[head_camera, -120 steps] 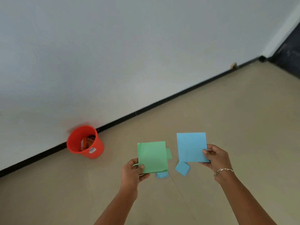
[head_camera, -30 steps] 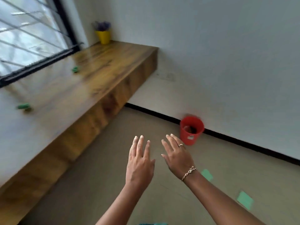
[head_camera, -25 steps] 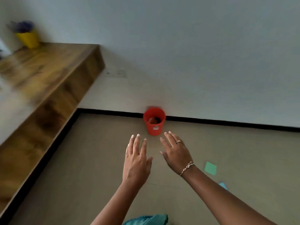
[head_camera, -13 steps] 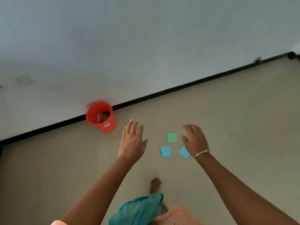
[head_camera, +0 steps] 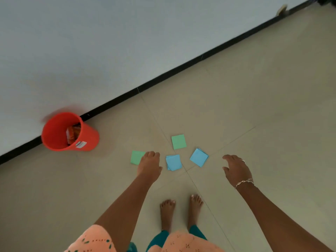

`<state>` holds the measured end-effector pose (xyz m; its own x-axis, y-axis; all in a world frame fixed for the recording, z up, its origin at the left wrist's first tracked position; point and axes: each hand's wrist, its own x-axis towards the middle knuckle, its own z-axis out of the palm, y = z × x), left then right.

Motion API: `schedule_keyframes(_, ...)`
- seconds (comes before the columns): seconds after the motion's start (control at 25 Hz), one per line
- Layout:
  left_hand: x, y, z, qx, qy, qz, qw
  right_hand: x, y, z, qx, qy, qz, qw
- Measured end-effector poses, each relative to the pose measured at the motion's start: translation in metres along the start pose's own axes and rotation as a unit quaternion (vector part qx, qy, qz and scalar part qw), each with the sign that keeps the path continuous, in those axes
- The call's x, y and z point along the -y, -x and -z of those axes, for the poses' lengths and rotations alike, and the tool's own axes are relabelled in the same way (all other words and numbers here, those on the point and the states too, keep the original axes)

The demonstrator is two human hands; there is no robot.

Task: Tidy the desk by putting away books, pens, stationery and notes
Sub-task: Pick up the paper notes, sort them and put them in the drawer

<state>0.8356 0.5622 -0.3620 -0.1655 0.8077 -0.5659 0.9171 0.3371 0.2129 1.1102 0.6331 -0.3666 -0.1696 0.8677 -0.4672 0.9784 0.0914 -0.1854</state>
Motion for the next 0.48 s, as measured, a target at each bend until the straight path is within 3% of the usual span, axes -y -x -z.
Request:
schedule_keyframes(0.16, 0.005, -0.086, -0.097, 0.046, -0.001, -0.005, 0.999, -0.026, -0.077, -0.085, 0.072, 0.050, 0.018, 0.996)
schedule_keyframes(0.48, 0.033, -0.250, -0.256, 0.066, -0.111, -0.088, 0.988, -0.069, -0.235, -0.246, 0.094, 0.036, -0.021, 0.995)
